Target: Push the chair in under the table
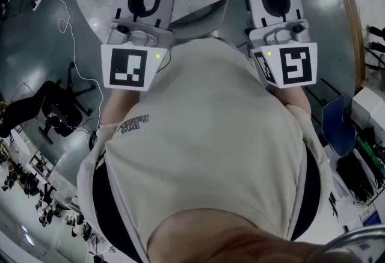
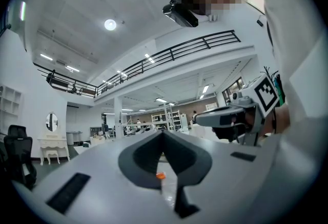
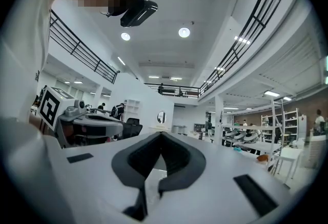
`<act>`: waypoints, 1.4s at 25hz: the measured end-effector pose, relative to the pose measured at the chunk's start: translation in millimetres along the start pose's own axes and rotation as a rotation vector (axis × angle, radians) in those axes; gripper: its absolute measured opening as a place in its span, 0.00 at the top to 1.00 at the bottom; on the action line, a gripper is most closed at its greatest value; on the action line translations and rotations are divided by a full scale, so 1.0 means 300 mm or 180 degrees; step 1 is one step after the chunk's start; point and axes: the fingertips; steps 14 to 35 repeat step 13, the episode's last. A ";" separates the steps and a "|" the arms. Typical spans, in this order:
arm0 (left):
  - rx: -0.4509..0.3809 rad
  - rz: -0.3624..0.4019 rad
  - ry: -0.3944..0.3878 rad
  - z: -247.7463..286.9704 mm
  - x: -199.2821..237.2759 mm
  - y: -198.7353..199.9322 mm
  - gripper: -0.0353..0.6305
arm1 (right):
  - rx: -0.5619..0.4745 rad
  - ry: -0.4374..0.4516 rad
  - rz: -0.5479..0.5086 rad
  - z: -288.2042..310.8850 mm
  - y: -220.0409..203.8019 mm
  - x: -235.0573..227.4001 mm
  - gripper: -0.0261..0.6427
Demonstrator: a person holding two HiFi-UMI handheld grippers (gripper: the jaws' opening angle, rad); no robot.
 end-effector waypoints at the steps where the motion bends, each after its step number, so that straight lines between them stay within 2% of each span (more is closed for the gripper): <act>1: 0.0003 0.0012 -0.0012 0.000 -0.002 -0.001 0.93 | -0.0004 0.0004 -0.0006 0.004 -0.002 0.005 0.95; 35: 0.0036 0.0004 -0.0005 0.005 -0.002 -0.010 0.93 | 0.0029 0.0050 -0.0045 0.017 -0.005 0.023 0.95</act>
Point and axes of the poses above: the fingertips, and each gripper's own axes: z forward along the fingers, x to its left, y out of its top, and after that the axes turned 7 degrees about y, right-handed
